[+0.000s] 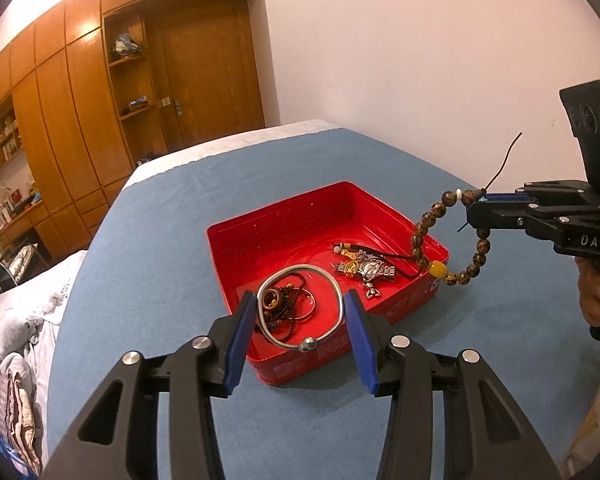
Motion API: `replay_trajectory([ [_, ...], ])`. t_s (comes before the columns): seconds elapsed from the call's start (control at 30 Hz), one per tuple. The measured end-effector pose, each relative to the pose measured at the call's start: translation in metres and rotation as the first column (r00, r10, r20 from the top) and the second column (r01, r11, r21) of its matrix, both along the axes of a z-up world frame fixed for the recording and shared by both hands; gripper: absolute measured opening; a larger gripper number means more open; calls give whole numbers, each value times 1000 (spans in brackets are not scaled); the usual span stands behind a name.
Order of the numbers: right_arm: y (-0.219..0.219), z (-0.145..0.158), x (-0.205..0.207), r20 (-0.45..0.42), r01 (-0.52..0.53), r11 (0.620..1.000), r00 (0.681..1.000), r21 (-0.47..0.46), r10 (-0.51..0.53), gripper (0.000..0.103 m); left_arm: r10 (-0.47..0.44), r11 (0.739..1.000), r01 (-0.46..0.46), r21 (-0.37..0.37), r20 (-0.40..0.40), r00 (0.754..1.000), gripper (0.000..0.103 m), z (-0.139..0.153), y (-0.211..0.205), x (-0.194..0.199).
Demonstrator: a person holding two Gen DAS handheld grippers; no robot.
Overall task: Organize jewelry
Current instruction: 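Carry the bangle with the left gripper while the right carries the bead bracelet over the red box, then lower the bangle and bead bracelet into the box and open both grippers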
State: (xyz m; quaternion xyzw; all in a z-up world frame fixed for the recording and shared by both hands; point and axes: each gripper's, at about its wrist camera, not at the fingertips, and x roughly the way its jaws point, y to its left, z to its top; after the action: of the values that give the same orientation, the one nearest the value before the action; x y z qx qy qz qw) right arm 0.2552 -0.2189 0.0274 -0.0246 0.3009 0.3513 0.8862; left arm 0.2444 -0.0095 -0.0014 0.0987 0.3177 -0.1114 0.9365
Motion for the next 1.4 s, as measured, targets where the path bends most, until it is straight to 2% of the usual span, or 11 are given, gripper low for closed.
replay_trajectory([
  [0.6,10,11,15,6,-16,1000,1000,-14,17,12,7,1000,-7,-8,9,1000,46,-2,12,28],
  [1.23,15,-13,47,-53,-20,1000,998,-12,19,12,32,999,-32,-3,-16,999,46,-18,22,56],
  [1.4,19,-11,56,-57,-17,1000,998,-24,15,12,32,999,-32,10,-25,999,46,-18,21,65],
])
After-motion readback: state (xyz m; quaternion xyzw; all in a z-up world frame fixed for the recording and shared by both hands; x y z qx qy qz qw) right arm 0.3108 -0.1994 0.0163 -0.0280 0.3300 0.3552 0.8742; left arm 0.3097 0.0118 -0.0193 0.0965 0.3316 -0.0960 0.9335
